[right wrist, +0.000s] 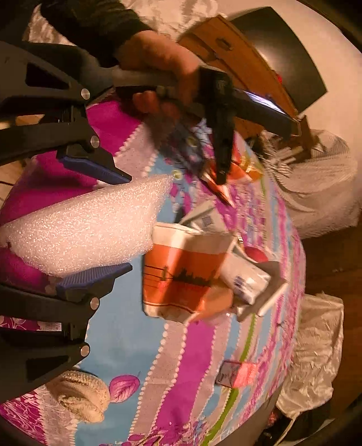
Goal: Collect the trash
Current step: 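Grasp the orange-white paper bag with left tool while right tool holds the foam sleeve, then carry the paper bag and foam sleeve with both tools to the bucket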
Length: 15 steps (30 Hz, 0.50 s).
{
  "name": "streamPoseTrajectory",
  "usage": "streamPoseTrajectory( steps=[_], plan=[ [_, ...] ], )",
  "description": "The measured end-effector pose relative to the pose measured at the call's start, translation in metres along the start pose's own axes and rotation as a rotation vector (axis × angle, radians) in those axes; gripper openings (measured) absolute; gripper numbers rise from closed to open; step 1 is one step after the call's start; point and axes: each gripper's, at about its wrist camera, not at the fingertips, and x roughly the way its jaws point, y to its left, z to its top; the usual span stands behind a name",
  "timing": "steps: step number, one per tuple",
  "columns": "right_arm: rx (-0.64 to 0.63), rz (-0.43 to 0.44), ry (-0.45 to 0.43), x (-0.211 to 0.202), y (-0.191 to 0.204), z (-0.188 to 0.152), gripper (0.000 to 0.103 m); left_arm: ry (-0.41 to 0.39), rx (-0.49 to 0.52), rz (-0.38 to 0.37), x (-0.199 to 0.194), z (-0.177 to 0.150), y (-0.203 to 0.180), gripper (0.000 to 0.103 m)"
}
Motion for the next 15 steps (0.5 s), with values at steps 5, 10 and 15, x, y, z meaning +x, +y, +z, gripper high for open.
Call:
streamPoseTrajectory(
  steps=[5,10,15],
  plan=[
    [0.024,-0.036,-0.113,-0.015,0.008,0.011,0.057,-0.096,-0.003,0.007,-0.036,-0.008,0.007,0.009],
    [0.008,-0.084,-0.232,-0.031,0.028,0.03,0.057,-0.214,-0.002,0.031,-0.089,-0.015,0.014,0.009],
    [0.004,-0.177,-0.368,-0.049,0.047,0.056,0.057,-0.374,0.034,0.069,-0.143,-0.023,-0.003,0.009]
  ],
)
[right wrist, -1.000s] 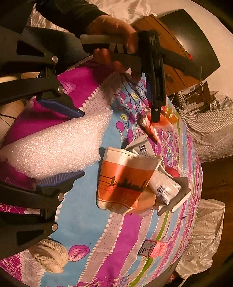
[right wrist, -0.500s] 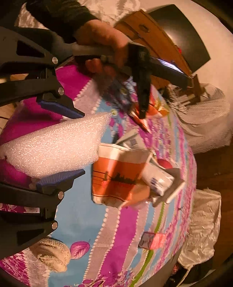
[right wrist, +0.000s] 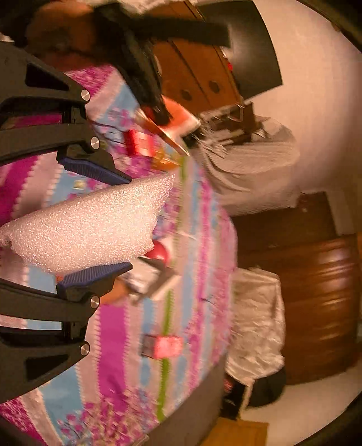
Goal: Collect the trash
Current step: 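Carry the paper bag and foam sleeve with both tools to the bucket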
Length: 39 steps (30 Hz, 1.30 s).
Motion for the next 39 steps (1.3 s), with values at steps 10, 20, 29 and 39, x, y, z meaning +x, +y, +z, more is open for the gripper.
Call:
streamPoseTrajectory(
  steps=[10,20,29,39],
  plan=[
    [-0.01,-0.222,-0.184,-0.029,0.017,0.041,0.057,-0.161,0.001,0.063,-0.041,0.013,-0.029,0.009],
    [-0.034,-0.224,-0.197,-0.031,0.031,0.053,0.057,-0.183,-0.014,0.083,-0.05,0.017,-0.023,0.009],
    [-0.102,-0.106,-0.206,-0.019,0.094,0.083,0.057,-0.208,-0.076,0.186,-0.067,0.035,0.031,0.009],
    [-0.197,0.109,-0.176,0.011,0.216,0.12,0.057,-0.222,-0.186,0.34,-0.094,0.049,0.129,0.009]
  ],
)
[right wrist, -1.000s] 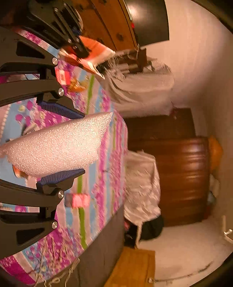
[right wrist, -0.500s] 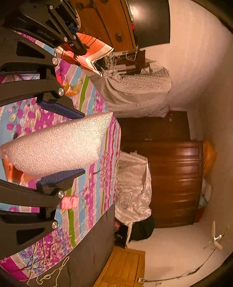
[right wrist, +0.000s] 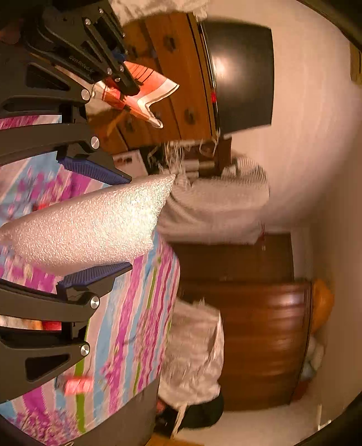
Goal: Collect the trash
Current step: 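Carry the paper bag and foam sleeve with both tools to the bucket, then open both tools to drop the paper bag and foam sleeve into the bucket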
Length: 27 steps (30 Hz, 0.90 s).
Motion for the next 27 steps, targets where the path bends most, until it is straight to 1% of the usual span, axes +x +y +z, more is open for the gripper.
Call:
streamPoseTrajectory(
  steps=[7,12,16,18,19,21,24,25,27],
  plan=[
    [-0.062,0.123,0.012,0.034,0.094,0.037,0.057,-0.002,-0.047,0.112,0.002,0.011,0.064,0.009],
    [-0.092,0.2,0.04,0.062,0.157,0.051,0.057,0.007,-0.072,0.181,0.004,0.017,0.108,0.009],
    [-0.109,0.264,0.075,0.084,0.199,0.057,0.057,0.032,-0.088,0.209,0.016,0.02,0.141,0.009],
    [-0.125,0.316,0.103,0.098,0.224,0.061,0.057,0.04,-0.071,0.222,0.025,0.021,0.156,0.008],
    [-0.131,0.333,0.112,0.104,0.233,0.063,0.056,0.046,-0.047,0.238,0.032,0.023,0.164,0.006],
    [-0.14,0.364,0.137,0.12,0.258,0.068,0.056,0.06,-0.035,0.25,0.051,0.028,0.181,0.005],
    [-0.14,0.401,0.172,0.144,0.274,0.074,0.056,0.091,-0.071,0.259,0.071,0.033,0.213,0.001],
    [-0.122,0.44,0.218,0.158,0.279,0.074,0.056,0.094,-0.075,0.263,0.073,0.035,0.221,0.0],
    [-0.118,0.48,0.282,0.178,0.291,0.075,0.056,0.108,-0.079,0.26,0.077,0.039,0.231,0.0]
  ],
)
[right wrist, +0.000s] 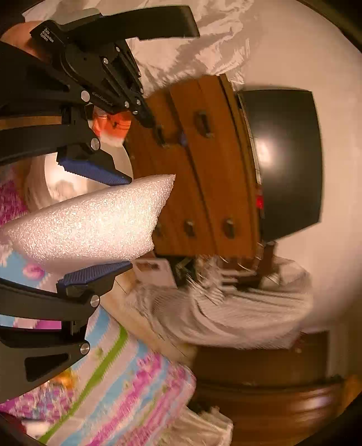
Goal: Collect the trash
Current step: 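Open both tools to drop the paper bag and foam sleeve into the bucket, then move both tools back over the bed toward the remaining trash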
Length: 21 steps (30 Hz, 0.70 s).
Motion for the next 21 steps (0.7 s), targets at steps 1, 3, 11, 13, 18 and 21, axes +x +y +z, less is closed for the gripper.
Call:
streamPoseTrajectory(
  steps=[1,3,11,13,18,21],
  plan=[
    [-0.001,0.014,0.022,0.009,0.002,0.003,0.056,0.004,0.004,0.002,0.003,0.002,0.004,0.0],
    [-0.004,0.054,0.087,0.033,0.006,0.01,0.056,0.022,0.008,-0.008,0.01,0.004,0.01,0.0],
    [-0.009,0.16,0.381,0.134,0.028,0.009,0.057,0.184,-0.028,-0.091,0.07,-0.003,0.041,0.0],
    [-0.014,0.149,0.45,0.155,0.029,-0.004,0.061,0.226,-0.024,-0.089,0.083,-0.006,0.044,0.0],
    [0.076,0.144,0.405,0.165,0.019,-0.009,0.075,0.218,-0.149,-0.043,0.077,-0.008,0.082,0.013],
    [0.103,0.167,0.375,0.155,0.005,-0.008,0.075,0.212,-0.142,-0.029,0.073,-0.008,0.086,0.016]
  ],
)
